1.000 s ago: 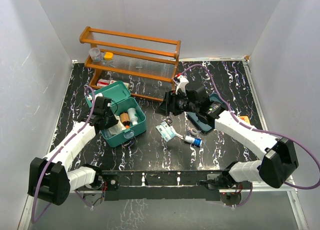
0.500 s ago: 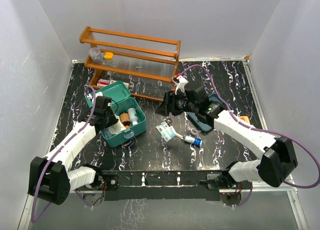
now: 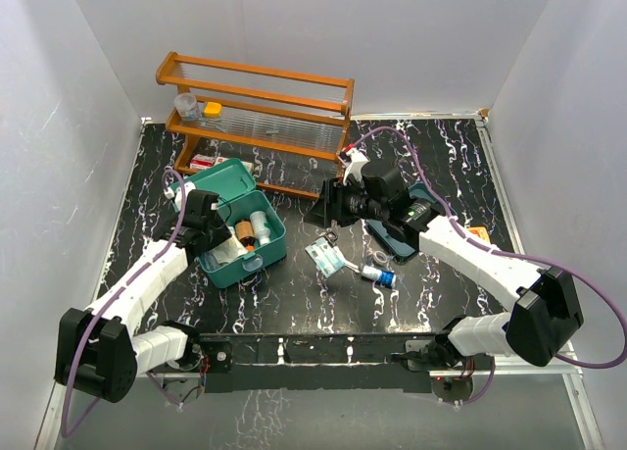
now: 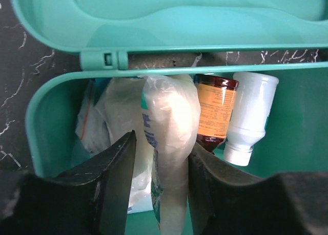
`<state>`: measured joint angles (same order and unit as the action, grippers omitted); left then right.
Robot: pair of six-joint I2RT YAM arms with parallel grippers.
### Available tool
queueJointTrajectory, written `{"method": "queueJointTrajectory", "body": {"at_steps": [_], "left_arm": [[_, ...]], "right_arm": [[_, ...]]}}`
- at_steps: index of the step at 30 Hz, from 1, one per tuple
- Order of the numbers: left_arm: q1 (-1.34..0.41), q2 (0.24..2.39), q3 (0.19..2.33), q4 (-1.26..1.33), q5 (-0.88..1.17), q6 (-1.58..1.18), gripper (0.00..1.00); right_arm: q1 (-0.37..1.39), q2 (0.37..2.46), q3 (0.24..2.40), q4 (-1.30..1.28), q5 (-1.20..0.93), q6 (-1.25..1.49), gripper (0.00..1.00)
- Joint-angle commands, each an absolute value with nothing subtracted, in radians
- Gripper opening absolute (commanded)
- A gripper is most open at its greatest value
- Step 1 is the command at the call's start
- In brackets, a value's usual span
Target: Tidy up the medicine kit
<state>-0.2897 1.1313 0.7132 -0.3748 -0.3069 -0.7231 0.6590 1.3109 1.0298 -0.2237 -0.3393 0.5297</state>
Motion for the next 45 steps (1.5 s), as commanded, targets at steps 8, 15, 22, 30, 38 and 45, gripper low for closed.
{"method": "queueJointTrajectory", "body": {"at_steps": [8,15,22,30,38,45], "left_arm": [[-0.286,1.060,0.883,-0.587,-0.417,-0.704,0.54],[-0.285,1.066,0.888,-0.547,-0.293,-0.653,0.43],[-0.286,1.150,0.842,-0.433,-0.043,-0.649,0.44],[-0.285,1.231,0.859,-0.545,-0.225,-0.701,0.63],[-0.285,1.250,0.834,-0.525,-0.246,-0.699,0.67],[-0.286,1.273,0.812,-0.501,-0.235,-0.703,0.64]], "right_arm": [[0.658,1.281,1.022,-0.156,-0.348,0.520,0.58],[0.658,1.280,1.011,-0.148,-0.345,0.525,0.58],[0.658,1.276,1.002,-0.149,-0.336,0.531,0.58],[0.657,1.271,0.993,-0.150,-0.333,0.532,0.59],[0.658,1.275,0.990,-0.145,-0.330,0.534,0.59],[0.657,1.277,0.987,-0.149,-0.312,0.535,0.58]]}}
